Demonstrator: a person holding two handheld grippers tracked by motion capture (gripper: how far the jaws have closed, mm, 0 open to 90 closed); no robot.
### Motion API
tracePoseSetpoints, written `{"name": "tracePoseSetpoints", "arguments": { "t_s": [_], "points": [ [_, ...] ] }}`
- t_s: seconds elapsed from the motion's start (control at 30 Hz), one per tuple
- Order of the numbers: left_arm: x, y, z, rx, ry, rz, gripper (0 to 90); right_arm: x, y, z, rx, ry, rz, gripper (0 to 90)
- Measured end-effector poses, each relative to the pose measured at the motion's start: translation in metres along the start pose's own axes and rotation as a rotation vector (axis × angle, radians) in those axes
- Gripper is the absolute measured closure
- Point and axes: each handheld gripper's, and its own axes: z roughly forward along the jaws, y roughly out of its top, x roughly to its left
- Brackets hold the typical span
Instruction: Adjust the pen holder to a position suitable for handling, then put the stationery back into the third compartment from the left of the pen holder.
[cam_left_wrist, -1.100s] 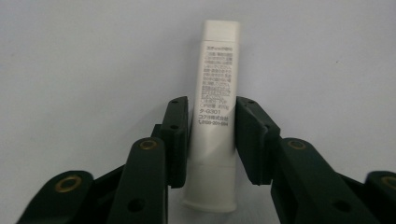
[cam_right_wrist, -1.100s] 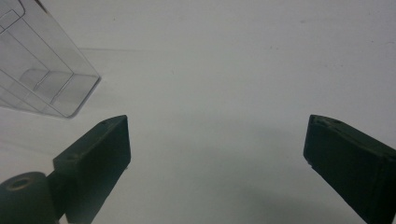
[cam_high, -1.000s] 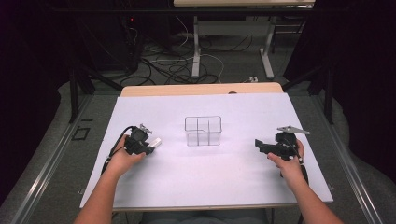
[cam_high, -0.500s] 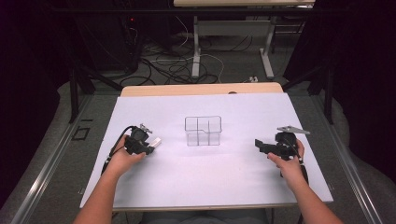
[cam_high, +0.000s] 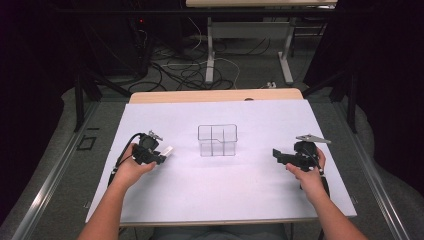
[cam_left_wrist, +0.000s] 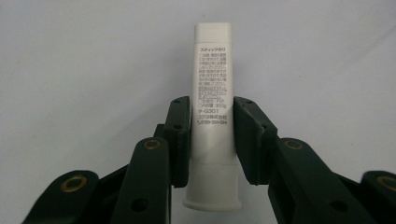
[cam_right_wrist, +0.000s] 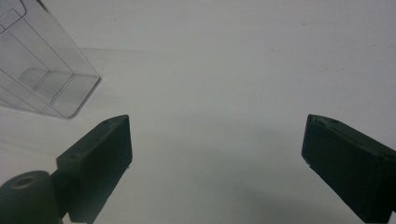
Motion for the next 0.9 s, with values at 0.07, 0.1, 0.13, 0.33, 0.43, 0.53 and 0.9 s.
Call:
{"name": "tracePoseSetpoints", "arguments": {
  "t_s": [0.07, 0.1, 0.13, 0.33, 0.43, 0.53, 0.9],
  "points": [
    [-0.003, 0.002, -0.004, -0.006, -0.004, -0.007, 68.5, 0.0, 0.0, -0.001, -0.004, 0.004, -0.004, 9.4],
    [-0.004, 0.003, -0.006, -0.009, -0.009, -0.01, 68.5, 0.001, 0.0, -0.001, -0.005, 0.004, -0.01, 9.9],
    [-0.005, 0.004, -0.008, -0.005, -0.017, -0.016, 68.5, 0.001, 0.001, -0.002, -0.006, 0.002, -0.018, 10.9],
    [-0.013, 0.009, -0.022, -0.028, -0.043, -0.032, 68.5, 0.007, 0.003, -0.004, 0.01, -0.004, -0.108, 14.9],
    [-0.018, 0.011, -0.027, -0.033, -0.067, -0.043, 68.5, 0.011, 0.004, -0.004, 0.012, -0.001, -0.147, 15.0],
    [-0.022, 0.014, -0.031, -0.035, -0.086, -0.041, 68.5, 0.019, 0.006, -0.006, 0.013, 0.0, -0.202, 15.0],
    [-0.045, 0.025, -0.045, -0.045, -0.141, 0.007, 68.5, 0.055, 0.007, -0.014, -0.035, -0.024, -0.604, 21.0]
  ]
}}
